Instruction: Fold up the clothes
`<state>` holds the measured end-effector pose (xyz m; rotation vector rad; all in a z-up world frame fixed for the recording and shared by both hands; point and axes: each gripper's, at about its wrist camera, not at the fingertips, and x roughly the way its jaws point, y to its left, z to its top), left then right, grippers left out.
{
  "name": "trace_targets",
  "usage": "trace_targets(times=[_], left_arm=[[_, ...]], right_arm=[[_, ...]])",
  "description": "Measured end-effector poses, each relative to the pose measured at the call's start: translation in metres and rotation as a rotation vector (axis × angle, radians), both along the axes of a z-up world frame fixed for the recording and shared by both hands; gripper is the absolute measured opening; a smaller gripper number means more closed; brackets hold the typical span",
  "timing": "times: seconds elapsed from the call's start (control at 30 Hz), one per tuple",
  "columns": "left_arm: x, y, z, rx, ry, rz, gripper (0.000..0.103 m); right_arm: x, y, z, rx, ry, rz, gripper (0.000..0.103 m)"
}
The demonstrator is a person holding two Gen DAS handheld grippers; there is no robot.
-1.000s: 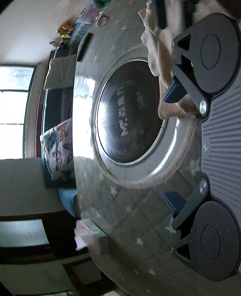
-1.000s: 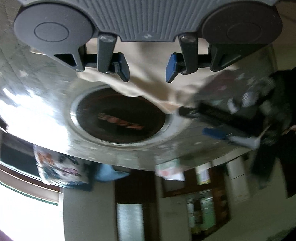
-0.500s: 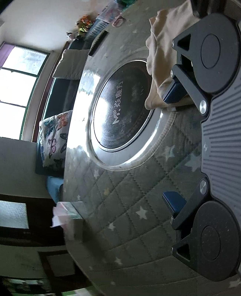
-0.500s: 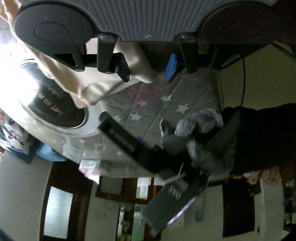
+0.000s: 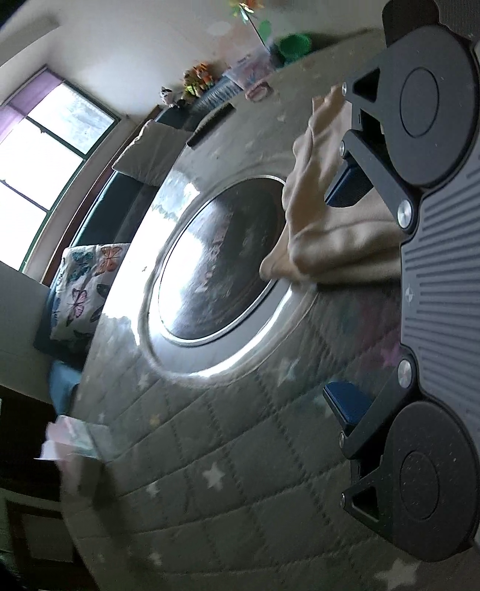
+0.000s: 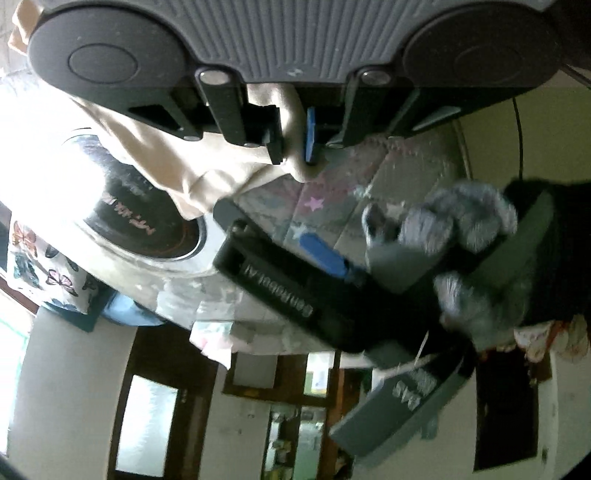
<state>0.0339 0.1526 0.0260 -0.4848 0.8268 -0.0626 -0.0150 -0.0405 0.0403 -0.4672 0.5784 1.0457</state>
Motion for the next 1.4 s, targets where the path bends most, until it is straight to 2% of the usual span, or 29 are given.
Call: trace_targets(times=[0.13, 0.33, 0.43, 0.5, 0.53, 0.6, 0.67, 0.87, 1.07, 1.33, 1.37, 1.4], left_arm=[[0.006, -0.003, -0.003, -0.087, 0.016, 0.008, 0.099], [0.016, -0.008, -0.008, -0.21, 0.038, -0.006, 0.083], [0.019, -0.011, -0.012, -0.25, 0.048, -0.013, 0.068], [0.02, -0.012, -0.014, -0.268, 0.06, -0.01, 0.052], [0.02, -0.012, -0.016, -0.277, 0.066, -0.006, 0.048], [0.021, -0.011, -0.019, -0.286, 0.08, 0.004, 0.029], [0.022, -0.009, -0.021, -0.293, 0.088, 0.013, 0.023], [0.021, -0.007, -0.022, -0.287, 0.086, 0.019, 0.019], [0.02, -0.007, -0.021, -0.274, 0.079, 0.016, 0.019], [0.019, -0.008, -0.02, -0.256, 0.078, 0.016, 0.019], [0.019, -0.008, -0.019, -0.254, 0.078, 0.016, 0.019], [0.019, -0.008, -0.019, -0.251, 0.078, 0.016, 0.019]], right_arm=[[0.003, -0.013, 0.011, 0.057, 0.011, -0.025, 0.011], [0.004, -0.032, 0.019, 0.111, 0.023, -0.051, 0.01], [0.002, -0.039, 0.019, 0.127, 0.029, -0.054, 0.01], [0.0, -0.042, 0.02, 0.133, 0.033, -0.054, 0.01], [-0.001, -0.043, 0.019, 0.134, 0.036, -0.051, 0.01], [-0.001, -0.043, 0.018, 0.134, 0.038, -0.051, 0.01], [0.001, -0.045, 0.017, 0.135, 0.046, -0.053, 0.012], [0.011, -0.071, 0.021, 0.172, 0.065, -0.152, 0.013], [0.039, -0.124, 0.01, 0.148, 0.07, -0.387, 0.016], [0.089, -0.182, -0.021, 0.141, 0.107, -0.671, 0.016], [0.093, -0.186, -0.024, 0.15, 0.114, -0.69, 0.017], [0.096, -0.191, -0.027, 0.158, 0.121, -0.709, 0.022]])
